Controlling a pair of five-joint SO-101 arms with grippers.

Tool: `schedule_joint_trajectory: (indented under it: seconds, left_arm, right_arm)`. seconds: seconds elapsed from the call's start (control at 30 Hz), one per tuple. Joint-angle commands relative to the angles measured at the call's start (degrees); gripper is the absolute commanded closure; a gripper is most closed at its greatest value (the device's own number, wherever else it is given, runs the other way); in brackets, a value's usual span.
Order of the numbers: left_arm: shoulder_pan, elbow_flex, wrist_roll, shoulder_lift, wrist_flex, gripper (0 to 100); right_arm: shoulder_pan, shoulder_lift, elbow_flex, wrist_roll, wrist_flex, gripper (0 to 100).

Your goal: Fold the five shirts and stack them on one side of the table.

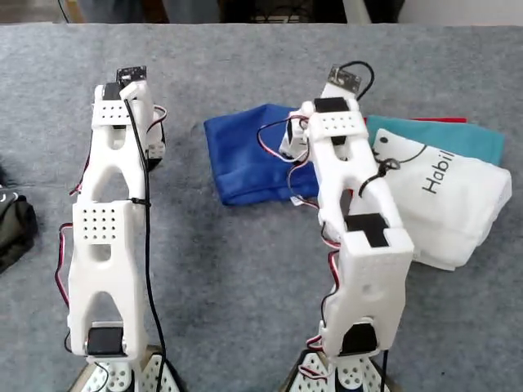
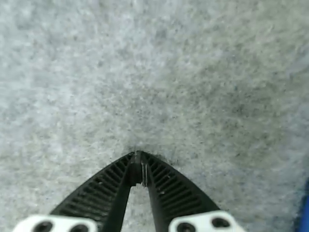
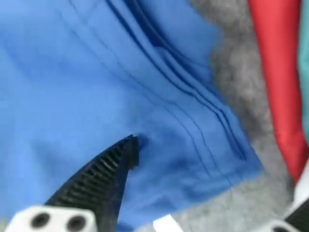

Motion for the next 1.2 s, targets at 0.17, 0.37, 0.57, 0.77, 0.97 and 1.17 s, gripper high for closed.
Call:
schedule_joint_trajectory:
  seconds: [0.17,0.37,0.57,0.77,0.97,1.17]
  left_arm:
    - [-1.19,-1.36,0.09,0.09,-1.23,97]
    - [-1.45,-1.19,0.00,0.09,-1.23,97]
    - [-1.71,-1.10,0.00,0.09,-1.23,97]
    - [-1.71,-1.01,0.00,0.09,-1.85,97]
    - [-1.80,-0.92,0.00,0.18,-2.11,97]
    - [-1.80,-0.92,0.00,0.18,-2.11,97]
  right_arm:
    - [0.09,6.81,0.13,-0.70,-3.43,49.4]
    - [0.53,2.24,-3.03,0.62,2.20,54.8]
    - [2.55,-4.18,-9.54,7.82,14.15,54.9]
    - [3.96,-7.43,-17.98,9.67,21.89,54.9]
    - [-1.58,-5.14,-20.00,7.74,19.52,54.9]
    - [-0.97,4.09,-20.00,4.57,13.45,55.1]
